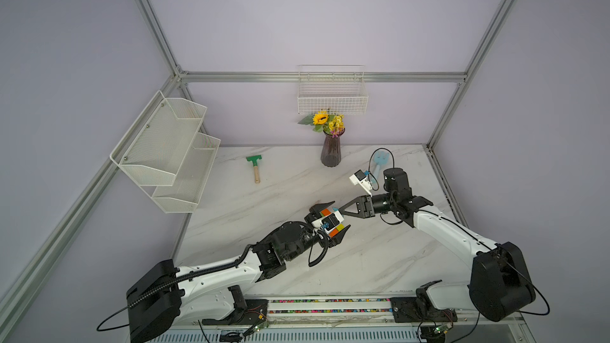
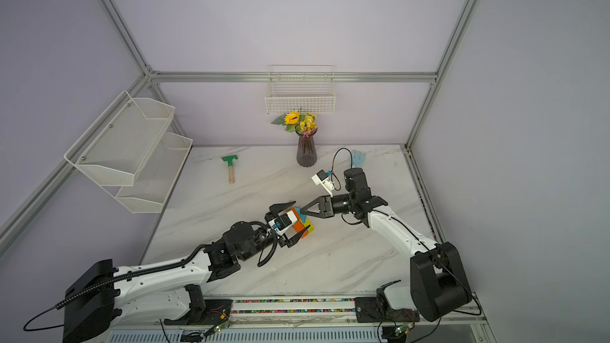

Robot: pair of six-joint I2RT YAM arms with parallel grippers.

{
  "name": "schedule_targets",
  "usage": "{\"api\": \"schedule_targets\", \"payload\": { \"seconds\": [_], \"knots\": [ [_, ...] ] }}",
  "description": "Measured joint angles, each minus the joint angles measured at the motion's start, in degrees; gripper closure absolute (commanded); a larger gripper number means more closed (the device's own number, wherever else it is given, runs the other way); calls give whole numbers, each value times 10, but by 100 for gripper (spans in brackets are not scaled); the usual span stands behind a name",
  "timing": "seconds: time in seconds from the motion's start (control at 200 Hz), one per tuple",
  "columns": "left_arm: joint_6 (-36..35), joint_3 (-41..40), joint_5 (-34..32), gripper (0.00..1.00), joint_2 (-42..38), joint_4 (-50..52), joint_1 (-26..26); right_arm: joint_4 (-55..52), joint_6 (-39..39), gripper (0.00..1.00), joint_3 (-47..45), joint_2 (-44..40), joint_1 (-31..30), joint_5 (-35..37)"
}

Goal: Assemble a piece of candy with building blocks
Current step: Place the building block at the center of the board.

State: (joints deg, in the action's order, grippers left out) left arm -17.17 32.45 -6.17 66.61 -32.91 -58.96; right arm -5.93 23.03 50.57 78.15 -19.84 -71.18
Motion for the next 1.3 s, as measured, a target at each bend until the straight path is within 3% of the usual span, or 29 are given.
{"api": "schedule_targets", "payload": {
  "seconds": [0.09,0.35,0.59,0.725,0.965,1.11,1.175,1.185,1.21,1.3],
  "knots": [
    [4,0,3,8,17,-5,0,7,5,82,0,0,-2,0],
    [2,0,-9,10,28,-10,0,8,7,82,0,-1,-2,0],
    [-1,0,-19,33,26,-10,1,8,7,82,-2,-3,-3,-3],
    [-1,0,-26,40,26,-12,3,7,7,82,-3,-3,-3,-4],
    [-4,0,-25,66,27,-9,3,4,7,81,-4,-3,-3,-2],
    [-4,2,-23,79,27,-1,3,3,7,67,-7,-3,-3,0],
    [-3,5,-22,85,27,5,3,3,7,49,-7,-3,-3,1],
    [-3,6,-20,86,27,8,3,3,5,42,-7,-3,-3,2],
    [-3,8,-17,89,27,13,3,3,7,33,-7,-3,-3,3],
    [0,16,-14,94,28,35,1,3,1,23,-6,-3,-5,11]
  ]
}}
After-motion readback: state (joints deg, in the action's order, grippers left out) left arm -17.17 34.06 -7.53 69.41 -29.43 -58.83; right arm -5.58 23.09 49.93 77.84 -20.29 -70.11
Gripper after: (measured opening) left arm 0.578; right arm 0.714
